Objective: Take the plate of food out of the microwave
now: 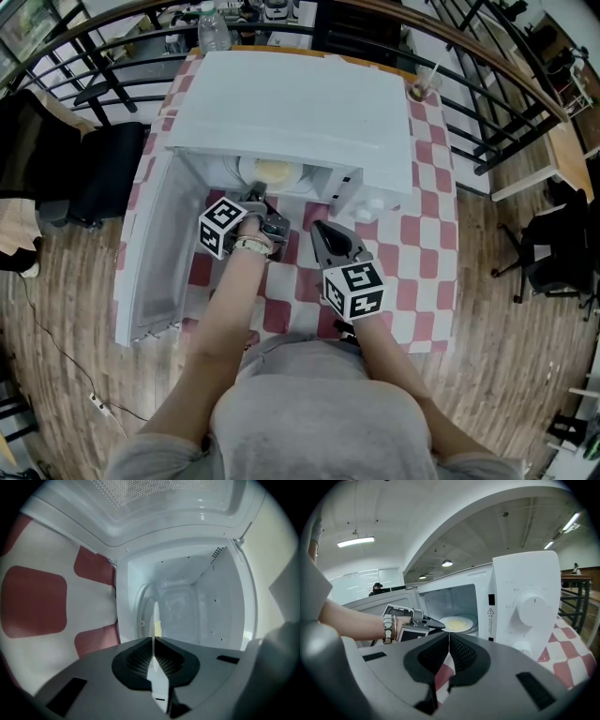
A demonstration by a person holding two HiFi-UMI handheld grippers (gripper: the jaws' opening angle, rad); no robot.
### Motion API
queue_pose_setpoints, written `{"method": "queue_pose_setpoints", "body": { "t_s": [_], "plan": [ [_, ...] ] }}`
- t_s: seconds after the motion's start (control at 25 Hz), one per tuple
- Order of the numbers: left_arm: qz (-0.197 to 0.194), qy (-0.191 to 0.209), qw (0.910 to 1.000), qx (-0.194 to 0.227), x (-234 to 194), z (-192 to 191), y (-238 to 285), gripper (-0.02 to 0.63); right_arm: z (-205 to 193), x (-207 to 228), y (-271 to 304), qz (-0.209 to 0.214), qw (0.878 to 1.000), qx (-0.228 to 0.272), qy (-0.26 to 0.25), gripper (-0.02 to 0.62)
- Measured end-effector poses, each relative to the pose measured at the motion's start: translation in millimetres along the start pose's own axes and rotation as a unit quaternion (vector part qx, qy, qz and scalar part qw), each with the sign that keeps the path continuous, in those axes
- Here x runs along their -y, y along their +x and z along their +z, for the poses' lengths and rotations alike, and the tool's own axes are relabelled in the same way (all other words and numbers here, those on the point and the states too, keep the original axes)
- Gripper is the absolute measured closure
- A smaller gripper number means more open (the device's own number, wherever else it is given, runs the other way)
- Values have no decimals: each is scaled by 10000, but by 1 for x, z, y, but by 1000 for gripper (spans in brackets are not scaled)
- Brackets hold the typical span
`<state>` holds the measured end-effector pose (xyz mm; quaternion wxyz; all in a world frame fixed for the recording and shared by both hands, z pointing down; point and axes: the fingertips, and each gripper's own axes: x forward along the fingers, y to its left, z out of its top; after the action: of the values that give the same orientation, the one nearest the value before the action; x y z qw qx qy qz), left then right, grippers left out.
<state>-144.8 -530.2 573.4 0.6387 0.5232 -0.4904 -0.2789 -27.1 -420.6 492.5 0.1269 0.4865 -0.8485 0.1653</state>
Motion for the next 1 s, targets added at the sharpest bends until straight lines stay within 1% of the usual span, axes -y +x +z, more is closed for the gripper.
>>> {"method": "queue_pose_setpoints", "body": {
  "t_s": [0.2, 0.4, 0.8, 1.0],
  "plan": [
    [-155, -6, 9999, 34, -3, -3, -4, 589, 1, 1, -3, -26, 10000, 36, -23, 569],
    [-385, 86, 9992, 75, 7, -3, -8, 589, 6, 0, -5, -57, 9999, 126, -41, 569],
    [-503, 103, 9987, 54, 15, -7, -26, 589, 21, -14, -10, 0, 9990, 444, -107, 571],
    [-531, 89, 9985, 64, 17, -11, -36, 589, 25, -23, -14, 10, 9982, 541, -269, 571]
  ]
}}
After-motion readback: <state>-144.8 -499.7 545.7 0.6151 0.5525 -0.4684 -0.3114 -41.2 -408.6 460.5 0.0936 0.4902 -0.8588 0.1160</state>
